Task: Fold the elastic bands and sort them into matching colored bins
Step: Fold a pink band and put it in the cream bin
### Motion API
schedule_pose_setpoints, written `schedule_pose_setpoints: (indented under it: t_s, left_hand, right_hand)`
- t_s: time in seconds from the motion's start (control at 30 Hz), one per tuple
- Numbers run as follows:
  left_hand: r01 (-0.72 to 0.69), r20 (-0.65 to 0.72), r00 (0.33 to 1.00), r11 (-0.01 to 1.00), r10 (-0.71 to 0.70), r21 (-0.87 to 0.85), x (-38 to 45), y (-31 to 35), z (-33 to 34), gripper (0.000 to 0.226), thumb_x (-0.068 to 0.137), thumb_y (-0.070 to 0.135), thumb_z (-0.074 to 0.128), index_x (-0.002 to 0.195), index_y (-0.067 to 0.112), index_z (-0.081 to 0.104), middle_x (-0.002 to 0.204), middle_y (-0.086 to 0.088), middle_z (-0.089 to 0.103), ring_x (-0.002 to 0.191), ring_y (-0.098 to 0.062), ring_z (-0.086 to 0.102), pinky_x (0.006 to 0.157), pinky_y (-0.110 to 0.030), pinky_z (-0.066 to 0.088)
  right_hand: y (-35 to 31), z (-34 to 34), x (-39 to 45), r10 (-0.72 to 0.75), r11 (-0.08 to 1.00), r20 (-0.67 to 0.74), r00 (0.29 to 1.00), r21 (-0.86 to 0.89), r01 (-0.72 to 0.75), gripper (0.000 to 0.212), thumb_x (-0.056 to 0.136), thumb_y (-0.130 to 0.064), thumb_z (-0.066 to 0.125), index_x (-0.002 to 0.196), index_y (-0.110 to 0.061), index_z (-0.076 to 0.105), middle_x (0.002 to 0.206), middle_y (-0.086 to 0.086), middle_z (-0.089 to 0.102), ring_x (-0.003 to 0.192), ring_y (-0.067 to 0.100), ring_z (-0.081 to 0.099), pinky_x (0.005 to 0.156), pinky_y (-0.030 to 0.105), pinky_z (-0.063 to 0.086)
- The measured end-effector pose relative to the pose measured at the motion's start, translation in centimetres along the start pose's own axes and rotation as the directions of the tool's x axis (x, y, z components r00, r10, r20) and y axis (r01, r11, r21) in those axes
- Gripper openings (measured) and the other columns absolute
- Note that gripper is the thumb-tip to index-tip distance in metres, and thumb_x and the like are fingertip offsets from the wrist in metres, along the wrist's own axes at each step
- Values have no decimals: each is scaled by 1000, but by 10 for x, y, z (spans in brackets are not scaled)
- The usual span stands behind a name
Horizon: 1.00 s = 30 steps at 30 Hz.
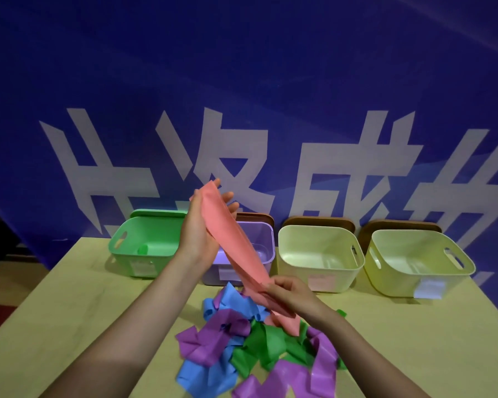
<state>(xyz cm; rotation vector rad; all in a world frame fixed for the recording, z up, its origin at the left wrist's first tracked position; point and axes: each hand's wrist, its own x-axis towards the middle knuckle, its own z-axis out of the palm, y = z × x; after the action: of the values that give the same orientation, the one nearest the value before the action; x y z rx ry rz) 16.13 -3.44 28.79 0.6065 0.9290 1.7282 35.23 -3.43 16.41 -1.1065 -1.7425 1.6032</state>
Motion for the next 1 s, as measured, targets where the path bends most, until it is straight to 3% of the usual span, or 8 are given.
schedule_pose_setpoints:
  t_s: [0.2, 0.33, 0.4, 0.47, 0.6, 0.8, 0.87, 1.0]
  left_hand:
    - [12, -181, 983, 995, -31, -103, 27, 4, -28, 36, 104, 37, 28, 121, 22, 56, 86, 0, 67, 80, -15, 61, 76, -31, 48]
    - [87, -288, 952, 995, -98, -50, 40, -4, -51, 33, 104, 32, 29, 123, 20, 52, 101, -5, 61, 77, -16, 56, 74, -33, 46]
    - [125, -360, 924, 992, -126, -27, 43, -12, -62, 22, 102, 25, 37, 114, 18, 54, 111, -9, 57, 76, -16, 58, 76, -33, 48]
    - [159, -412, 899, 987, -150, -14, 43, -19, -73, 19, 101, 19, 38, 107, 17, 55, 111, -12, 59, 76, -18, 59, 78, -33, 49]
    - [204, -443, 878, 979, -183, 1, 36, -37, -89, 37, 102, 19, 32, 135, 9, 48, 88, -9, 60, 73, -19, 57, 64, -29, 47]
    - [272, -441, 867, 962, -232, 30, 21, -56, -97, 38, 103, 27, 32, 132, 8, 48, 114, -16, 60, 82, -20, 59, 91, -42, 48]
    - [281, -440, 867, 959, -235, 41, 19, -58, -99, 39, 104, 29, 31, 130, 6, 49, 111, -15, 60, 85, -22, 60, 97, -44, 45]
    - [283, -426, 869, 959, -251, 11, 27, -51, -96, 37, 102, 23, 34, 133, 8, 48, 105, -12, 61, 91, -24, 59, 87, -40, 47]
  right_hand:
    - [16, -15, -8, 5, 970, 58, 998, 241, -19, 44, 58, -31, 83, 89, -5, 65, 81, 8, 66, 74, 20, 61, 70, 28, 49]
    - [16, -21, -14, -10, 823, 193, 981, 559, -101, 49, 60, -7, 81, 102, 6, 59, 88, 15, 66, 76, 21, 66, 72, 27, 54]
    - [11, -22, -17, 2, 799, 204, 979, 588, -124, 46, 60, -3, 78, 101, 6, 59, 88, 15, 66, 76, 20, 66, 73, 26, 55]
    - [6, -21, -17, 35, 833, 155, 987, 542, -114, 41, 58, -6, 80, 93, 3, 62, 80, 13, 66, 65, 17, 63, 64, 21, 54]
    - [1, -20, -12, 23, 878, -130, 991, 476, 42, 21, 67, 4, 77, 77, 1, 58, 55, 5, 58, 41, 9, 42, 40, 16, 34]
    - [7, -34, -8, -91, 981, -589, 803, 86, 175, 19, 78, 6, 71, 72, -12, 67, 60, -4, 62, 55, 8, 53, 52, 18, 44]
    - [11, -39, -9, -186, 982, -601, 777, -92, 164, 17, 80, 0, 71, 74, -16, 67, 60, -2, 62, 55, 8, 55, 53, 26, 48]
    - [14, -44, -12, -242, 954, -402, 883, -262, 142, 21, 85, -1, 64, 80, -21, 65, 66, -4, 66, 58, 8, 63, 57, 25, 50]
